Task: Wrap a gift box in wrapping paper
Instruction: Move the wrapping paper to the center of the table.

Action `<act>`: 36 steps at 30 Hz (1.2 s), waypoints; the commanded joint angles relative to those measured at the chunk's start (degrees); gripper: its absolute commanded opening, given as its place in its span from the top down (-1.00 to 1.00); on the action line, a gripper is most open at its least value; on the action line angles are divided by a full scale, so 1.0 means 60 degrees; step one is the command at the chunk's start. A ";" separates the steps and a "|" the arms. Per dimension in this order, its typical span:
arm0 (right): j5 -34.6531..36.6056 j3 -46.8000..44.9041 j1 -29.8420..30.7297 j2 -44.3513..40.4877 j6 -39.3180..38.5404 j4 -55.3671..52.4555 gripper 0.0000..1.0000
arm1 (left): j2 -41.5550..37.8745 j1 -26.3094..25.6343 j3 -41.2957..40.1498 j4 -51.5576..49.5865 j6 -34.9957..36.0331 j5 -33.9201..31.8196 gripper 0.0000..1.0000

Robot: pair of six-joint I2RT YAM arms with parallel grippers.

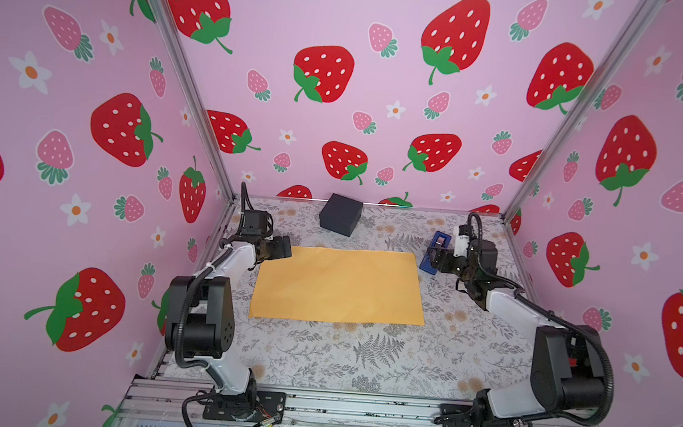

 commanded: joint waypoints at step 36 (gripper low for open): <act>-0.2053 0.7911 0.1839 0.7169 -0.1194 -0.6492 -0.46 | 0.3971 -0.0388 0.4284 -0.4145 0.0530 0.3538 -0.81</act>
